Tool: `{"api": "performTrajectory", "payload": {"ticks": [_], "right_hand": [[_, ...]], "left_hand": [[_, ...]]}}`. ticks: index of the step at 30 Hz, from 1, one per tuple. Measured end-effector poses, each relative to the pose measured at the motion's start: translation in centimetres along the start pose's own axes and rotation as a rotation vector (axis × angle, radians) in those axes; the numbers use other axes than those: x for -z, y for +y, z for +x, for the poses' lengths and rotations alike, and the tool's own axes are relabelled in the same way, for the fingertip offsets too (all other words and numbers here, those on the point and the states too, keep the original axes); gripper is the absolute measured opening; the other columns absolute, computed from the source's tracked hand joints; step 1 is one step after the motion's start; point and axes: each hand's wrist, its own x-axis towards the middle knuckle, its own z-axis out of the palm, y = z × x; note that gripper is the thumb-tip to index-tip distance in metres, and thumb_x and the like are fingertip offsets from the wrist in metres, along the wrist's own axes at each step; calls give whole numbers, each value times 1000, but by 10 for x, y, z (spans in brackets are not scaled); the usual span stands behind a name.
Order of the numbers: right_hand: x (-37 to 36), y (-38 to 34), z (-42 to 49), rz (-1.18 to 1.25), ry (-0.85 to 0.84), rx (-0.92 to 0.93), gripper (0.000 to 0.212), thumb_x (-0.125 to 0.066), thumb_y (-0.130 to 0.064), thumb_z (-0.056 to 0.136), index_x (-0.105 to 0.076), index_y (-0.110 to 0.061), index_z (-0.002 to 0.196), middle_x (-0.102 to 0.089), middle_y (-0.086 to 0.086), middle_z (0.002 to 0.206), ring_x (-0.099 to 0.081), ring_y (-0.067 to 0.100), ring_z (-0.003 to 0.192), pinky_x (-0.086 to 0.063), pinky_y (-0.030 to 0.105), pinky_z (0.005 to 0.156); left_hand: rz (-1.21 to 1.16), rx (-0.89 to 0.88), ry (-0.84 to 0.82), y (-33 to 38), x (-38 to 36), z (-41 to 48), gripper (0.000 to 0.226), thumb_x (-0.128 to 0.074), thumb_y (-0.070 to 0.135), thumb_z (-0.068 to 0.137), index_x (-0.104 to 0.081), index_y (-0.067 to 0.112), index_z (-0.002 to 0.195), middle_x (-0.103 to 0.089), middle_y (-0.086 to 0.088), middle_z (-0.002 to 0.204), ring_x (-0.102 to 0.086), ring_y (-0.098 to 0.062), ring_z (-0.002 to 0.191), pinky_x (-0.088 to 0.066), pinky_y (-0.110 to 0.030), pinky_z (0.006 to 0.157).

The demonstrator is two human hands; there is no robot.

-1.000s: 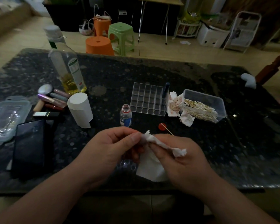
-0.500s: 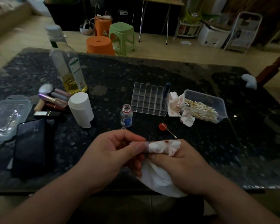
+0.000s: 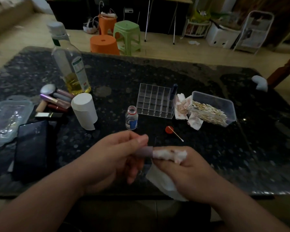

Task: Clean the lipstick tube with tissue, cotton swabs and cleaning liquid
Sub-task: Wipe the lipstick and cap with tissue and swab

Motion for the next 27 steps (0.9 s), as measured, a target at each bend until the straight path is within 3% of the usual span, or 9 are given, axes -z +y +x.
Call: {"api": "performTrajectory", "payload": {"ticks": [3, 6, 10, 13, 15, 19, 23, 26, 27], "right_hand": [[-2, 2, -1, -207, -46, 192, 39, -46, 1, 103, -64, -17, 132, -73, -1, 117, -71, 29, 103, -55, 50, 90], [-6, 1, 3, -207, -22, 221, 34, -45, -2, 104, -67, -15, 126, -75, -2, 101, -72, 19, 87, -57, 42, 78], [-11, -2, 4, 251, -9, -54, 32, -47, 4, 100, -73, -8, 113, -77, 2, 103, -71, 16, 102, -53, 28, 93], [-5, 5, 5, 600, 54, -466, 29, -66, 1, 80, -76, -5, 106, -77, 16, 104, -73, 28, 100, -54, 41, 94], [-2, 5, 5, 710, 41, -553, 39, -72, -1, 67, -75, 1, 106, -75, 23, 104, -72, 35, 99, -53, 45, 93], [-4, 4, 3, 281, 26, -261, 29, -64, -8, 88, -76, -19, 113, -77, 4, 108, -71, 22, 107, -49, 44, 103], [-15, 4, 0, -95, -29, 156, 39, -46, -5, 104, -65, -29, 129, -73, 18, 93, -66, 44, 81, -54, 55, 74], [-12, 5, 1, -283, -22, 287, 38, -50, 4, 100, -67, -29, 113, -67, -16, 86, -63, 9, 65, -49, 24, 63], [-15, 3, 2, -248, -16, 277, 36, -49, 5, 100, -67, -26, 105, -66, -14, 82, -62, 10, 65, -48, 25, 62]], "left_hand": [[-52, 47, -53, 0, -2, -4, 47, -63, 44, 85, -65, 0, 98, -59, -14, 66, -52, -20, 49, -44, -30, 42], [-73, -66, 19, -3, -4, -3, 34, -66, 30, 81, -68, -2, 93, -62, -14, 66, -55, -20, 49, -48, -31, 43], [56, -260, 111, -9, -2, -4, 13, -70, 20, 77, -74, 15, 89, -75, -13, 81, -69, -23, 64, -59, -36, 61], [545, -567, 185, -13, 3, -9, 17, -71, 27, 77, -72, 32, 93, -75, 10, 94, -74, -9, 82, -60, -22, 73], [774, -708, 176, -13, 8, -11, 22, -70, 31, 79, -68, 39, 100, -72, 20, 102, -72, -4, 91, -58, -19, 78], [373, -357, 124, -4, 5, -11, 38, -75, 35, 71, -62, 31, 107, -73, -2, 86, -71, -19, 63, -59, -33, 54], [38, -8, -20, 3, -4, -9, 41, -64, 52, 78, -67, 12, 85, -64, -14, 69, -54, -24, 46, -46, -29, 39], [-8, -31, -7, 2, -10, -9, 30, -65, 41, 81, -68, 10, 81, -62, -13, 66, -52, -20, 44, -45, -27, 36], [-16, -70, 14, 2, -10, -9, 24, -66, 35, 80, -68, 11, 79, -63, -13, 66, -54, -20, 44, -46, -28, 38]]}}
